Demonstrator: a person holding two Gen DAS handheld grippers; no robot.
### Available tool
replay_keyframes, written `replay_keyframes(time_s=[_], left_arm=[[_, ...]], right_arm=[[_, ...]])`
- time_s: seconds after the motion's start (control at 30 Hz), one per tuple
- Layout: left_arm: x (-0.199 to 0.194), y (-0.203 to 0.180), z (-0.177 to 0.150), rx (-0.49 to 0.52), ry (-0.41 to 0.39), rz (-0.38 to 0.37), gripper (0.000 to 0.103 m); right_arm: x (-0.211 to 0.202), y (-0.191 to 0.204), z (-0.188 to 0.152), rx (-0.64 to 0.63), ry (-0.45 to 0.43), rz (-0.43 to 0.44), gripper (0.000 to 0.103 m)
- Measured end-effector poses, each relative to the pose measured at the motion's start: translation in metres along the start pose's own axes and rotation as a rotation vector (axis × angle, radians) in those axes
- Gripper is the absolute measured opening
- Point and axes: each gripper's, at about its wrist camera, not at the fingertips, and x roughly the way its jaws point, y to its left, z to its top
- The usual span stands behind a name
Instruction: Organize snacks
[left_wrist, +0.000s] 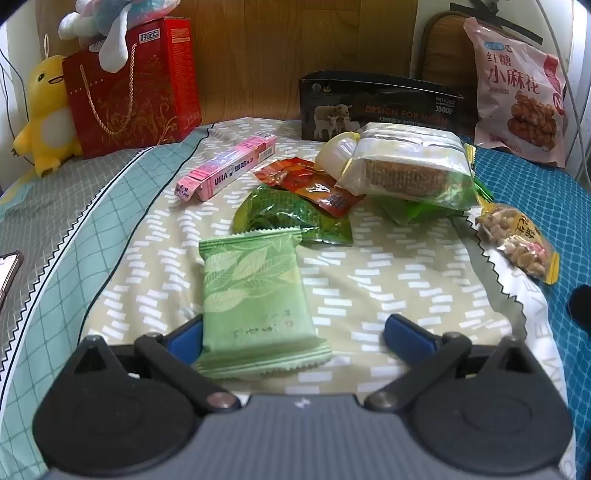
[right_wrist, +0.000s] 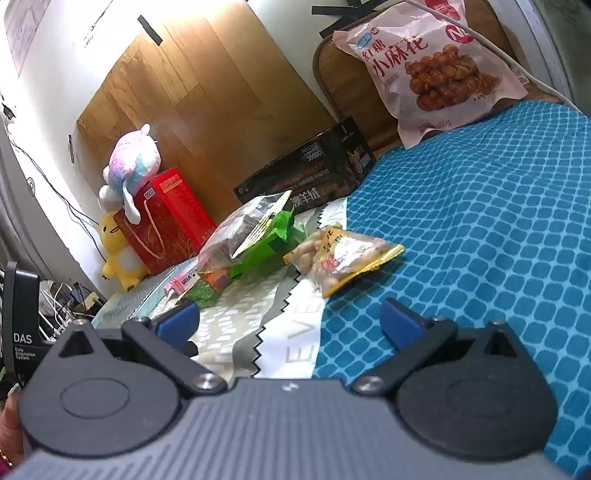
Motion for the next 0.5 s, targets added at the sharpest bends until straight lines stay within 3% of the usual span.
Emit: replay_keyframes(time_s=[0.37,0.5], left_arm=[[-0.0007,-0.0008,0.0028,-0.010,-0.012,-0.001,0.103],[-0.0042,0.0001,-0.0036,0.002,-0.061,-0.012,0.103]], right_arm=[[-0.0029,0.0003,0.0026,-0.002,0.001,-0.002,0.103],[0.0024,0.0039,0.0002,-0.023,0.011,-0.012,0.103]])
